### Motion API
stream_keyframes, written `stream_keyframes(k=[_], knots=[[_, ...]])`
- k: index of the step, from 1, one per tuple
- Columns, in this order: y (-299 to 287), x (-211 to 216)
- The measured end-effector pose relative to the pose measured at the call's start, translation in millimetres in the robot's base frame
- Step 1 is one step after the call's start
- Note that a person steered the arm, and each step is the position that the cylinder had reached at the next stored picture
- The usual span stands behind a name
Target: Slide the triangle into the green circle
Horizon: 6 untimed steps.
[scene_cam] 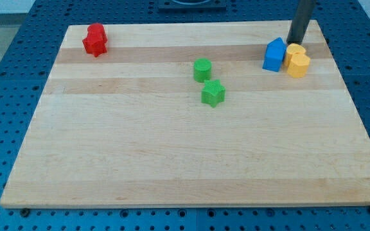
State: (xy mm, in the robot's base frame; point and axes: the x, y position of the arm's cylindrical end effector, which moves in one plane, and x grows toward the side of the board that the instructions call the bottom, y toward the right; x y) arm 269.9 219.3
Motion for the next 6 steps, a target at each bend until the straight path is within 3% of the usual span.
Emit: stream_keyframes(k=[6], knots=[[-95, 36]])
